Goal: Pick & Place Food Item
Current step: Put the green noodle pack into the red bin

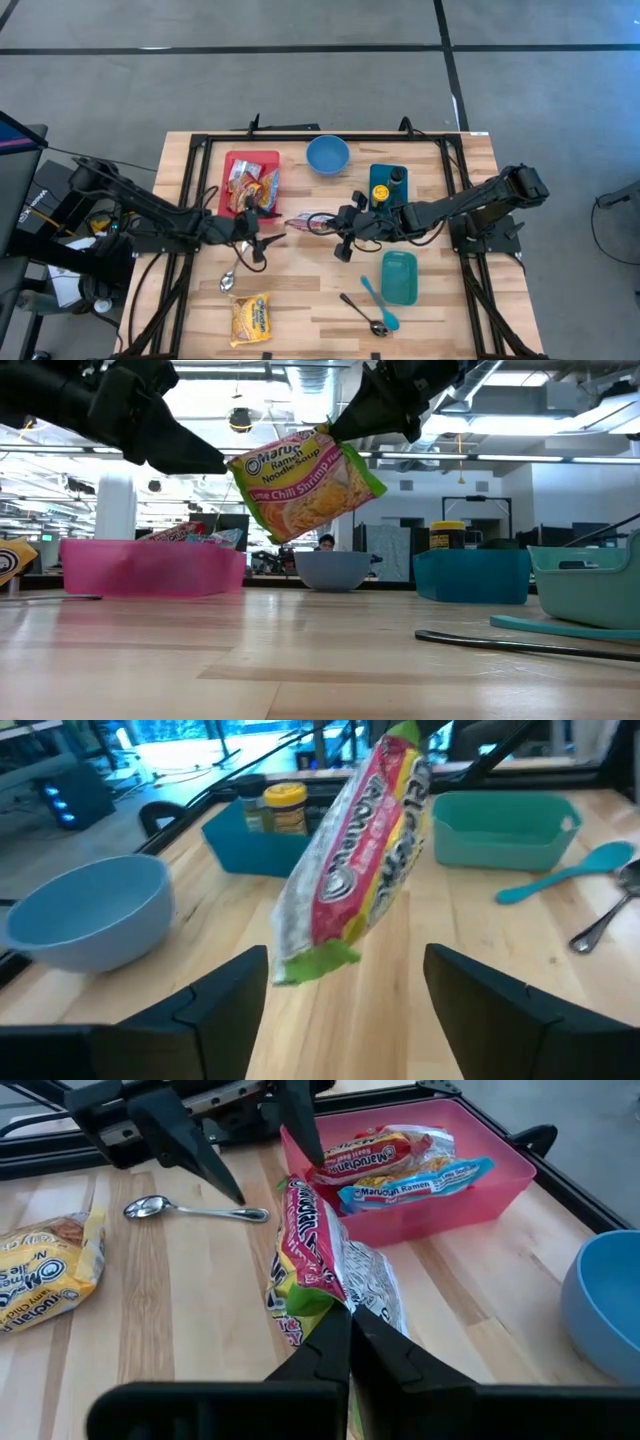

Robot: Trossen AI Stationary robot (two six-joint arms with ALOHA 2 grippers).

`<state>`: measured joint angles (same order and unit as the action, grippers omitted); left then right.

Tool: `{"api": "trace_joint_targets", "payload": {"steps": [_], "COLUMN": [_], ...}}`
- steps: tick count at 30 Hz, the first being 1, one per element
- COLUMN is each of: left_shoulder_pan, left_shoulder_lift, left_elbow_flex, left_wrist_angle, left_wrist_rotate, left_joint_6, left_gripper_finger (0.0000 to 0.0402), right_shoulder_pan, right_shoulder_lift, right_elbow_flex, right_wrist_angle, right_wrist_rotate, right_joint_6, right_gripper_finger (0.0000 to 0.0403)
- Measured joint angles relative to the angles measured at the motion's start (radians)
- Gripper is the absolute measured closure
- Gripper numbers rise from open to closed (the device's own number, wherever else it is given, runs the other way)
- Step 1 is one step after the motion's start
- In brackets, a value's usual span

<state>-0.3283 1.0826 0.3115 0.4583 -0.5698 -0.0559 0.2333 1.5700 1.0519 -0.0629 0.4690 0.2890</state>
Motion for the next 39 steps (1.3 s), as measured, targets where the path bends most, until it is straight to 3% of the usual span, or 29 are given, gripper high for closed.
{"api": "trace_joint_targets", "payload": {"steps": [4, 17, 21, 39], "left_shoulder_pan": [0.026, 0.074, 0.074, 0.074], "left_shoulder_lift": [0.058, 0.163, 0.162, 0.162], "left_elbow_flex": [0.0, 0.0, 0.0, 0.0], "left_wrist_angle": [0.088, 0.214, 0.221, 0.231], "left_wrist_rotate": [0.065, 0.1, 0.144, 0.146], "left_joint_6": [0.0, 0.03, 0.032, 0.033], "left_gripper_finger": [0.0137, 0.0143, 0.0161, 0.0277], "right_shoulder_pan": [0.0, 0.01, 0.009, 0.01], "right_shoulder_lift": [0.0, 0.0, 0.0, 0.001], "right_elbow_flex": [0.0, 0.0, 0.0, 0.0], "right_wrist_angle": [0.0, -0.004, -0.005, -0.006], "right_wrist_rotate": [-0.001, -0.003, -0.026, -0.027], "right_joint_6": [0.0, 0.0, 0.0, 0.0], "right_gripper_finger": [0.0403, 0.0403, 0.0403, 0.0403]}}
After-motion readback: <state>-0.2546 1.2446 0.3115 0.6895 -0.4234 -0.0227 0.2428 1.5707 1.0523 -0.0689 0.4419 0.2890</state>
